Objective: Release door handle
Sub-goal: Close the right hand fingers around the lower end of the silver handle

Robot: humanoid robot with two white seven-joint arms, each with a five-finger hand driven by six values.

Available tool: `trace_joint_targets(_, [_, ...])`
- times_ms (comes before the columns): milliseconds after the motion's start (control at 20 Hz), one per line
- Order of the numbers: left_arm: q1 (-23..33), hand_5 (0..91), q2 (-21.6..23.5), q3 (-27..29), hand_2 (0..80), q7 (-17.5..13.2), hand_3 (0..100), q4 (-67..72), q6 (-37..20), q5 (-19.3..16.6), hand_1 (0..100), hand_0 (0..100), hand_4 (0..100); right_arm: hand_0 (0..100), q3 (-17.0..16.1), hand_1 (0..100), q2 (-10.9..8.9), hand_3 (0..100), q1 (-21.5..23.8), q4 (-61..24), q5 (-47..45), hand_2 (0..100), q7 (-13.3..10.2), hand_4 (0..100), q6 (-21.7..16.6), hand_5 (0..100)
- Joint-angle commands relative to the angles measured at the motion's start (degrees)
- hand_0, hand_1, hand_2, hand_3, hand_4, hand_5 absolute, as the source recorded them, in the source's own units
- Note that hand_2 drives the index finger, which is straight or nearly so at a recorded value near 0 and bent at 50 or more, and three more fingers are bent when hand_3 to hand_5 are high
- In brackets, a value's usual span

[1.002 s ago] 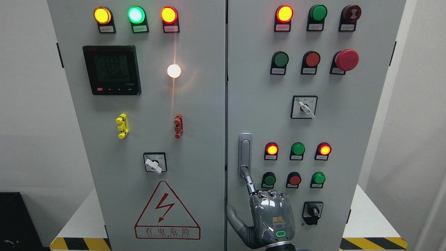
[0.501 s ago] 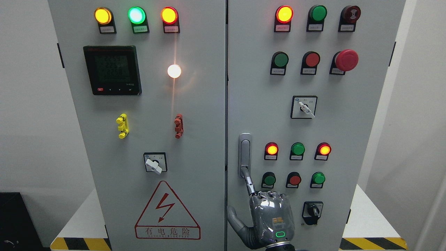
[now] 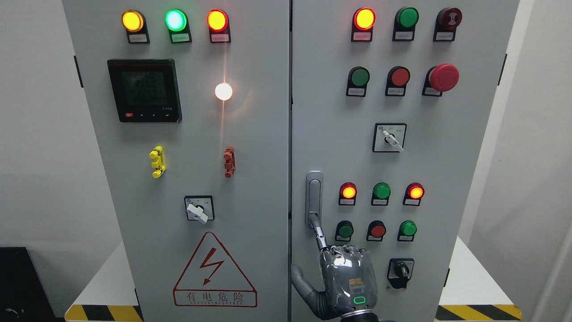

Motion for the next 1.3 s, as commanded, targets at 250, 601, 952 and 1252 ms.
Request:
trace_joint_targets(250, [0.97,0.0,0.0,0.0,0.0,0.01,0,0.09,-0.04,-0.07,56,12,0,40,0.21,25,0.05,100,0.19,2.13,-0.13,9,0.09,100,0.05,100])
trace_joint_targets(601, [0.97,0.0,0.0,0.0,0.0,0.01,0,0.0,-0.04,-0.07,56,12,0,40,0.21,25,0.05,100,0.37,2.13,-0.13,9,0.09,100,0.05,100])
trace_joint_targets(952, [0.97,0.0,0.0,0.0,0.0,0.01,0,0.0,-0.04,0.02,56,12,0,40,0.39,25,0.13,100,0.45,2.48,-0.22,9,0.09,100,0.05,100])
trace_joint_targets(1252, [0.97,0.0,0.0,0.0,0.0,0.01,0,0.0,-0.04,0.02,56,12,0,40,0.3,25,0.13,100,0.89,2.48,-0.22,9,0.09,100,0.05,100])
